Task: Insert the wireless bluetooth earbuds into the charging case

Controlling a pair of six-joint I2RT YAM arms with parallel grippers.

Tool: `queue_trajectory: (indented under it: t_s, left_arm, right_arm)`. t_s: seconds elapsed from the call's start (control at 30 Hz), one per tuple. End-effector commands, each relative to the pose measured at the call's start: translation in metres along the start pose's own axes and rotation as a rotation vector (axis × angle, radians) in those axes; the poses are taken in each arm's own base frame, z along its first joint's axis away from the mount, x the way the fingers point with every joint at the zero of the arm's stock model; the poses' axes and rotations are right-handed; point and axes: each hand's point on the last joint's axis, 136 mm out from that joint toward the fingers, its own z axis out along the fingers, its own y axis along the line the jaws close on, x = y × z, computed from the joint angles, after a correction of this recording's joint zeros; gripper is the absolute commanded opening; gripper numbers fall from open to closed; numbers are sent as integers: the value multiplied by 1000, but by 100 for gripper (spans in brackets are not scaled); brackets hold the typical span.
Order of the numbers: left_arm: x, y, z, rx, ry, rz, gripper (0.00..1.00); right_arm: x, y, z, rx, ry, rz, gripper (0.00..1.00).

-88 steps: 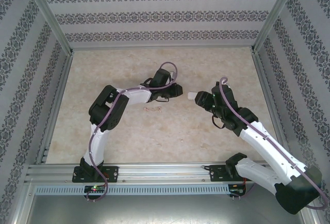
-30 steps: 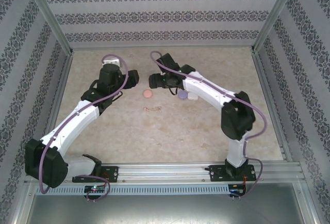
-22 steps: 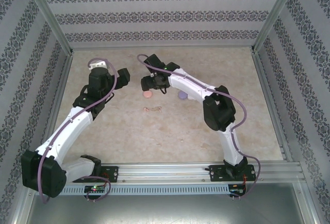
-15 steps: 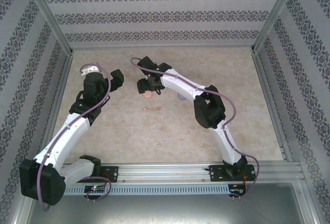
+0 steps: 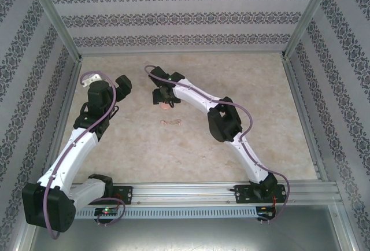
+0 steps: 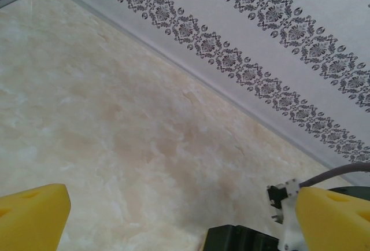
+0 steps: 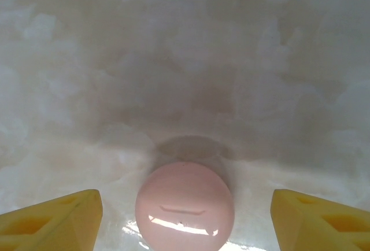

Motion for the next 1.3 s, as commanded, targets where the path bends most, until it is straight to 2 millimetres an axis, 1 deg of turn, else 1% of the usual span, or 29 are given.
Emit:
queue_trajectory:
  t_s: [0.0,0.3,0.53,0.67,0.8,0.9,1.0,1.1,1.17,1.27]
  left_arm:
    - [-4,3,-2,0,-5,-16,99]
    - [-4,4,-1,-4,-12,-24,99]
    - [-3,4,-1,-1,-8,-21,99]
    - [-2,3,-1,3,-4,-16,99]
    - [-2,1,0,12,-1,-15,99]
    - [0,-1,1,25,10,-15,99]
    - [4,-6,3,53,32,-15,99]
    - [9,-14,3,102,53,-16,100]
    - [13,-22,3,152,74,-19,100]
    - [19,-26,3,179,104,-31,100]
  right_arm:
    - [5,4,5,42,1,19,76]
    - [15,-5,18,125,6,21,73]
    - [19,-6,28,129,14,31,65]
    - [20,-6,32,124,18,33,62]
    - [21,-7,35,117,25,38,55]
    - [22,-5,36,104,31,41,47]
    - [21,-1,31,80,28,37,38]
    - [16,1,21,55,10,41,31]
    - [12,3,9,39,-10,45,29]
    - [2,3,-14,13,-53,56,28]
